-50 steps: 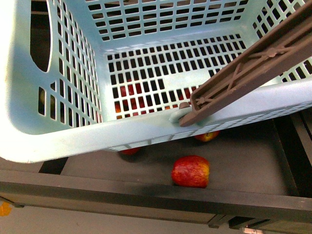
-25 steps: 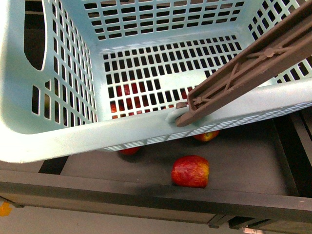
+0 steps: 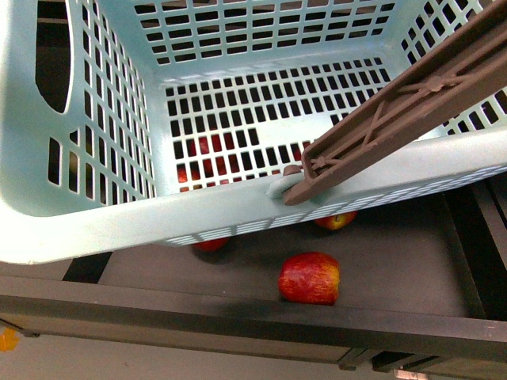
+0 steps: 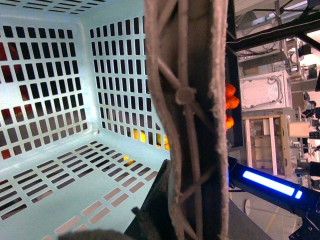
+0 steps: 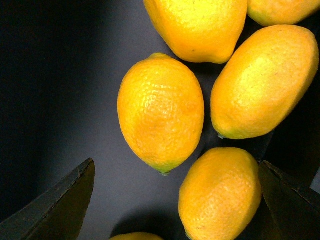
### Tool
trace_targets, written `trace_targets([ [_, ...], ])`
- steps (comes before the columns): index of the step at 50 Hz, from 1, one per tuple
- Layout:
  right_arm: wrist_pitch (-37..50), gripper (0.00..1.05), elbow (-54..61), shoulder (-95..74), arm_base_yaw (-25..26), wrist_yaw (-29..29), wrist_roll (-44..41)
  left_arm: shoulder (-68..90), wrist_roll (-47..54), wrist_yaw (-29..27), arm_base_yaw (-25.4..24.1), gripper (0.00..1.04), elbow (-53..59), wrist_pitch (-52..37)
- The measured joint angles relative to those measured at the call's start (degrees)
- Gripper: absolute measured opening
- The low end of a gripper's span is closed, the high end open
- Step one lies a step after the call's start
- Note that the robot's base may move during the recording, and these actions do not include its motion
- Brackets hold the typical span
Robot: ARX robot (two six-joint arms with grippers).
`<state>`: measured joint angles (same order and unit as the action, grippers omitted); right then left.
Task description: Pick lemon and mango into basket
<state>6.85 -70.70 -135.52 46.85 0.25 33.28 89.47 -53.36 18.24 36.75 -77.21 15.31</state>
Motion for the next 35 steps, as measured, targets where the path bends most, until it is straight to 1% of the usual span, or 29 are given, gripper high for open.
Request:
trace_targets([
  [17, -1.9, 0.96, -6.0, -4.5, -1.6, 0.2, 1.9, 0.0, 0.0, 0.0, 0.0, 0.06, 0.0, 0.0],
  [35, -3.6, 0.96, -11.1, -7.5, -2.1, 0.3, 2.2, 0.0, 0.0, 0.0, 0.0, 0.06, 0.0, 0.0],
])
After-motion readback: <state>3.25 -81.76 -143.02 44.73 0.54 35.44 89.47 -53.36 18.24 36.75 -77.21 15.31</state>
